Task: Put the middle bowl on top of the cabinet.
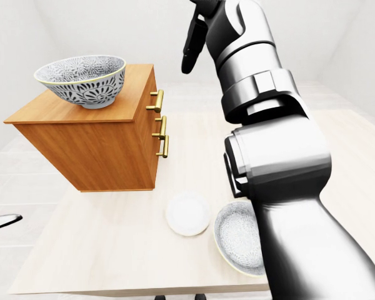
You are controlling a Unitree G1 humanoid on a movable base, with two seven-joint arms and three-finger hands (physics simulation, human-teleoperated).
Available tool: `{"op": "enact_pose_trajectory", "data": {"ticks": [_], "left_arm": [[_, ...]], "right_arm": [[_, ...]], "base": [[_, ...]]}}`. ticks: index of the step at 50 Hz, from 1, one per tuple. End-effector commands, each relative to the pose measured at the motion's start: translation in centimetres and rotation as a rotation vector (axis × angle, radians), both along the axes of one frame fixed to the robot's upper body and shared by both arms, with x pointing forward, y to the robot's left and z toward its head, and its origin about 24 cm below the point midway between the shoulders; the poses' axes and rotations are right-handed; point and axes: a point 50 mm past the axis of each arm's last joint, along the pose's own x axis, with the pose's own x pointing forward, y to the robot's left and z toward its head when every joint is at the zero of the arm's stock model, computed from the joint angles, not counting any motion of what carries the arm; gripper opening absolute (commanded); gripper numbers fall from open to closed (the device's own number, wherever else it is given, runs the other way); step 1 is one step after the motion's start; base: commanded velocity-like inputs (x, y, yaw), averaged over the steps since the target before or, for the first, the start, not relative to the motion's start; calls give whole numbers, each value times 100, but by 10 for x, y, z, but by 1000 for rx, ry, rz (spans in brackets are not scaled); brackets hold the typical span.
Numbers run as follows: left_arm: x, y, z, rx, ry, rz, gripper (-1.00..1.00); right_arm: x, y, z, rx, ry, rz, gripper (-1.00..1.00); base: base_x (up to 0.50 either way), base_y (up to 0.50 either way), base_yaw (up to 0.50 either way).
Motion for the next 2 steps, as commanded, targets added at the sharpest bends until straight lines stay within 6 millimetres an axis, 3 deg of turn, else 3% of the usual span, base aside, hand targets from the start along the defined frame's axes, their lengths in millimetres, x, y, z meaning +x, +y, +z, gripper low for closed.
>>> {"op": "enact_pose_trajectory", "data": {"ticks": [1, 2], "left_arm": [[6, 0, -2, -10, 9, -10, 100], [6, 0, -3, -10, 11, -10, 100]], "right_arm": [[4, -35, 0, 57, -13, -86, 100], [4, -37, 0, 65, -11, -87, 100]], "base": [[0, 0, 0], [0, 0, 0]]}}
